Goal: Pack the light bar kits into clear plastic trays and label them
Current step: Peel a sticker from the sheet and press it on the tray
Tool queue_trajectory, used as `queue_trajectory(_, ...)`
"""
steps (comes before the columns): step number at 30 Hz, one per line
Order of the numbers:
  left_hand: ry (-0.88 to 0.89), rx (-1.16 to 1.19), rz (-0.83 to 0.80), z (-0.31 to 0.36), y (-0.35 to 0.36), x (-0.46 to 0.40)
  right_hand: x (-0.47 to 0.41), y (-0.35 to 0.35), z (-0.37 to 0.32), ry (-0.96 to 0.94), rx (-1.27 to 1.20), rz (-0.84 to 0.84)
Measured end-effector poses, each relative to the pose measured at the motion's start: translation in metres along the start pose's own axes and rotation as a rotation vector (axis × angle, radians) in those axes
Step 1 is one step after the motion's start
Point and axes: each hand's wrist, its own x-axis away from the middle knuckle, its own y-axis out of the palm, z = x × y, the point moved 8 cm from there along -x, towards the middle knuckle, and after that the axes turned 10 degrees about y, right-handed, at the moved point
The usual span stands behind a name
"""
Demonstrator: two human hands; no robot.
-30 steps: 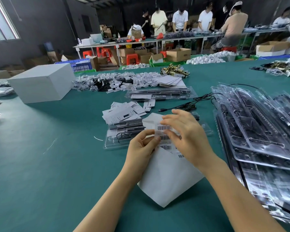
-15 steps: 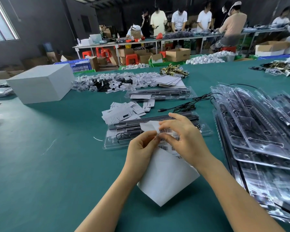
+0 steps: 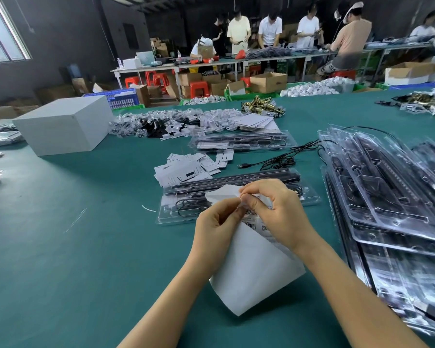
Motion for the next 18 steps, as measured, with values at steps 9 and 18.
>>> queue_trajectory(9,-0.089,0.037,0.09,-0.014,-0.004,0.004,0.004,-0.001,0.004,0.183,-0.076,0.144)
queue_trajectory(18,-0.218,0.16,0.261,-0.034,-0.02,0.007,0.001,-0.002,0.041,0.624,-0.93,0.072)
